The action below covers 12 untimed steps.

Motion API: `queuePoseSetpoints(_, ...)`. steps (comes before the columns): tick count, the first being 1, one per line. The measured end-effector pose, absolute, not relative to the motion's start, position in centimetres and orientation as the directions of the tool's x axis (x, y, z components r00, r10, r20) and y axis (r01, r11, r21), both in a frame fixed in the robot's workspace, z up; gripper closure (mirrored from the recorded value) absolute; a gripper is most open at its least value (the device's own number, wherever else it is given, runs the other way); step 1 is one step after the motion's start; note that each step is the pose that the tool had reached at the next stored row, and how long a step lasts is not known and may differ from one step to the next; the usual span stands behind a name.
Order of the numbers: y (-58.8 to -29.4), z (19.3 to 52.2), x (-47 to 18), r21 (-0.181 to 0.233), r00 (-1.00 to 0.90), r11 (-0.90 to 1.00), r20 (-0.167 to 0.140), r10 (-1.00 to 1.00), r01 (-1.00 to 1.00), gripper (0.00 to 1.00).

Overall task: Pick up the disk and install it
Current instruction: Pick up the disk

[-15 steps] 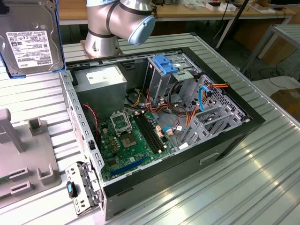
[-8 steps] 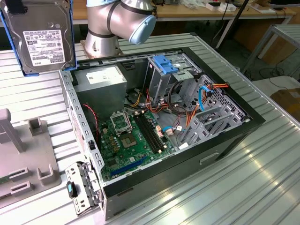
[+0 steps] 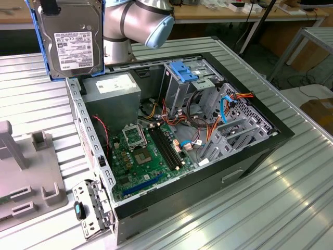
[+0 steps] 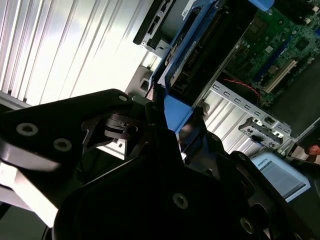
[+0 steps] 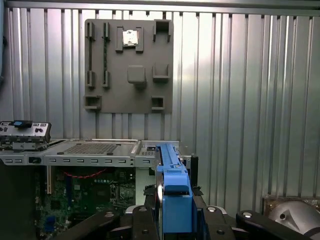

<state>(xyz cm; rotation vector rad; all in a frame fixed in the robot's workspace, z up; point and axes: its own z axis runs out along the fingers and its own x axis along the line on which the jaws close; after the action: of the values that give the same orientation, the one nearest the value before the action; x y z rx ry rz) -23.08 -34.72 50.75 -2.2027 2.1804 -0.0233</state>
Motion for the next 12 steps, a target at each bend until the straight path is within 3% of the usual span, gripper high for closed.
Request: queuePoseSetpoints(12,-34.7,50.7,-20.1,-0.041,0.011,-0.01,-0.019,-1.0,-0.999,0.64)
